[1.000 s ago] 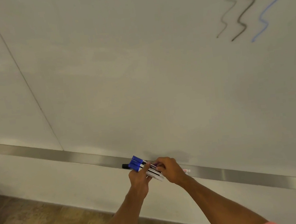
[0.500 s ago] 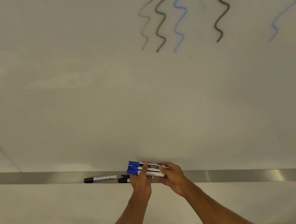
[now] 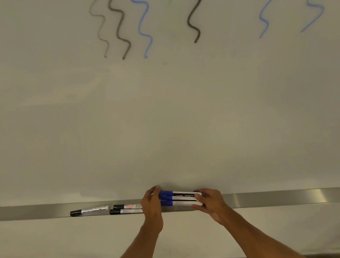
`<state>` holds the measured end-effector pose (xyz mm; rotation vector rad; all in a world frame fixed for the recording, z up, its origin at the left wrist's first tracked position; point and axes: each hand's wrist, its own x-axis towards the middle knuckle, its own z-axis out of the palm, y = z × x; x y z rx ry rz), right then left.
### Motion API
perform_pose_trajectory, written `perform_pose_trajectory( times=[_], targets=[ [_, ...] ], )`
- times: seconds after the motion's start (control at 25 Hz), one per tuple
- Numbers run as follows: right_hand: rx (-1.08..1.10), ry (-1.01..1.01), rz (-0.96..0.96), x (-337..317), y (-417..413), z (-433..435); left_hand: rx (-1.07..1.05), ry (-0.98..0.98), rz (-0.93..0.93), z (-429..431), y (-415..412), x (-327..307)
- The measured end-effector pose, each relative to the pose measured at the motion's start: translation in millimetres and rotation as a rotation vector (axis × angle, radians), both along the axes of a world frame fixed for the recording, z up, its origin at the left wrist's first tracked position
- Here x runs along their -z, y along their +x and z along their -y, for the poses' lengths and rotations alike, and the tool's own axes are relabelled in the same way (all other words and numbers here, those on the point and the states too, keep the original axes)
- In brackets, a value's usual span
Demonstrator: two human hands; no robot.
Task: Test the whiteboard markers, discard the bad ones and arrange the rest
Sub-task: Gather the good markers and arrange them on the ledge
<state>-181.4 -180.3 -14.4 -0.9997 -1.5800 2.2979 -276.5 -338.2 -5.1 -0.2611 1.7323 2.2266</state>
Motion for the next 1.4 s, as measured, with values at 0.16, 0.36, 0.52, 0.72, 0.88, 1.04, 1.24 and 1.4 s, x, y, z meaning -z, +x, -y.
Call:
perform_pose_trajectory(
  times=[0.16, 0.36, 0.52, 0.72, 0.88, 1.04, 1.24, 1.4],
  targets=[
    [0.033, 0.084, 0.075, 14, 7, -23, 0.323, -0.738, -0.486, -11, 8, 6],
    [0.046, 0.158, 0.118, 25, 1, -32, 0.725, -1.095, -0.824, -32, 14, 20],
    [0.028, 0.202, 0.152, 33, -1, -33, 0.771, -1.124, -0.877, -39, 13, 46],
    [0.070, 0.248, 0.202, 37, -3, -24, 0.694, -1.032, -0.840, -41, 14, 74],
    [0.141, 0.317, 0.227, 30, 1, -11, 0.617, -1.060, -0.928, -42, 22, 62],
    [0.101, 0.491, 0.300, 29, 4, -9, 0.570, -1.001, -0.914, -41, 22, 68],
    [0.010, 0.723, 0.344, 29, 6, -19, 0.565, -0.972, -0.854, -43, 32, 57],
    [-0.078, 0.812, 0.391, 35, 6, -29, 0.591, -0.963, -0.871, -46, 35, 42]
  ],
)
